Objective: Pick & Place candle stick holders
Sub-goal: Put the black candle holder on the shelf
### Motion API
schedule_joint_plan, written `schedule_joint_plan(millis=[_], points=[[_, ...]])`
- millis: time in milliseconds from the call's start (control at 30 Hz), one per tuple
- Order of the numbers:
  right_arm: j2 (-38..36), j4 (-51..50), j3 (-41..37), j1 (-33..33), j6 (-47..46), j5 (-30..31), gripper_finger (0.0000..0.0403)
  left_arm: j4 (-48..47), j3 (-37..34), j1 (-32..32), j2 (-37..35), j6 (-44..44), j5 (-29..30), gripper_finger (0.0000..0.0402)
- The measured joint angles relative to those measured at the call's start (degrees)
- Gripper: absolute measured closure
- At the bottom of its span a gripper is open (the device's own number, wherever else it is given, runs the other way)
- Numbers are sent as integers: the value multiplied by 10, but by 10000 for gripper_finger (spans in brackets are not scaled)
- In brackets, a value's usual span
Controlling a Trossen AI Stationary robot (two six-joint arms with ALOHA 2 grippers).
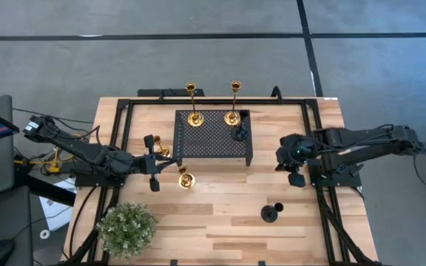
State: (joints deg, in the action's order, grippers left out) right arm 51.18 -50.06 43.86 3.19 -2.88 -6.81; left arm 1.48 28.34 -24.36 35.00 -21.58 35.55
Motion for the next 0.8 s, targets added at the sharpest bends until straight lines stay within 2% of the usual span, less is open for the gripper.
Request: schedule_joint_plan(millis=[467, 800], points=[[41, 0, 0, 147, -6, 8, 403, 0, 0, 0, 0, 0, 0, 394], [82, 0, 0, 200, -20, 7, 403, 1, 0, 0, 0, -4, 0, 394]])
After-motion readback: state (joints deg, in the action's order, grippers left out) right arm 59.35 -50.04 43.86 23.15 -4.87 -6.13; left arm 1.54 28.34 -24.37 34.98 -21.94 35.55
